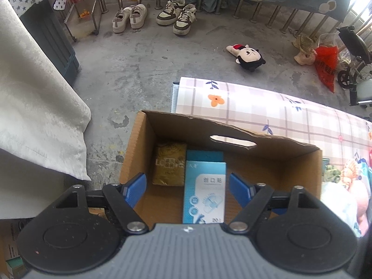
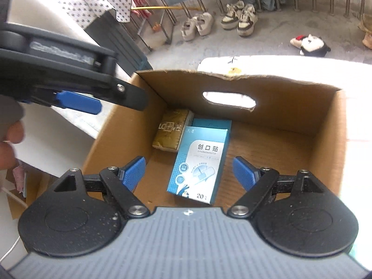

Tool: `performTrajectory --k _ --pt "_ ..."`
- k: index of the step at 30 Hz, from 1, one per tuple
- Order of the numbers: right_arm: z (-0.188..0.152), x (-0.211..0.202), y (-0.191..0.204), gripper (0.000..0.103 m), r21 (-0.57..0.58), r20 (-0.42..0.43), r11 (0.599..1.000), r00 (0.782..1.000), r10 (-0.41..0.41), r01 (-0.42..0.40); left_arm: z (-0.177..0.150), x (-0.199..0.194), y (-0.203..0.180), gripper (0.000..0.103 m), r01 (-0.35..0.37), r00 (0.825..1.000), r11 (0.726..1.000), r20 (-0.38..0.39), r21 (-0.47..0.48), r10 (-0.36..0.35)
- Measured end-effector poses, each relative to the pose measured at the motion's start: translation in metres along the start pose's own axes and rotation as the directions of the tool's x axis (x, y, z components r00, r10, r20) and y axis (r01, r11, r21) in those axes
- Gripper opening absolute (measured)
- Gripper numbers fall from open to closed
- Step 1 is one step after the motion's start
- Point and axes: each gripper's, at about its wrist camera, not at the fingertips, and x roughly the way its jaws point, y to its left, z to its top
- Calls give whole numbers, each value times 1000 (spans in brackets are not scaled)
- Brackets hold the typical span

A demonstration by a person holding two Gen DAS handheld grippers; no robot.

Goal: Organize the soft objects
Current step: 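Lower both items into the box and open both tools, then move both tools back over the cluttered table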

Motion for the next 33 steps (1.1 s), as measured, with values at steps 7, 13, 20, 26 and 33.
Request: performTrajectory --k 7,13,20,26,33 --pt "-5 -62 -6 83 -10 30 1000 999 -21 21 -13 -15 -15 81 21 1000 1000 -20 -11 -21" --pt "-13 -110 -22 85 5 71 1000 997 -27 26 -30 -25 -33 82 22 999 1000 -25 -10 -22" --pt "-38 -161 -60 87 75 104 997 995 -6 -2 -64 -40 -77 82 29 999 1000 -19 10 -29" --pt "-67 -200 -119 87 138 92 990 996 7 -20 -95 -54 -138 82 30 998 999 -47 25 -29" --pt "-94 -282 -221 87 145 78 986 992 -97 85 -125 -69 -229 82 72 996 997 -51 15 -71"
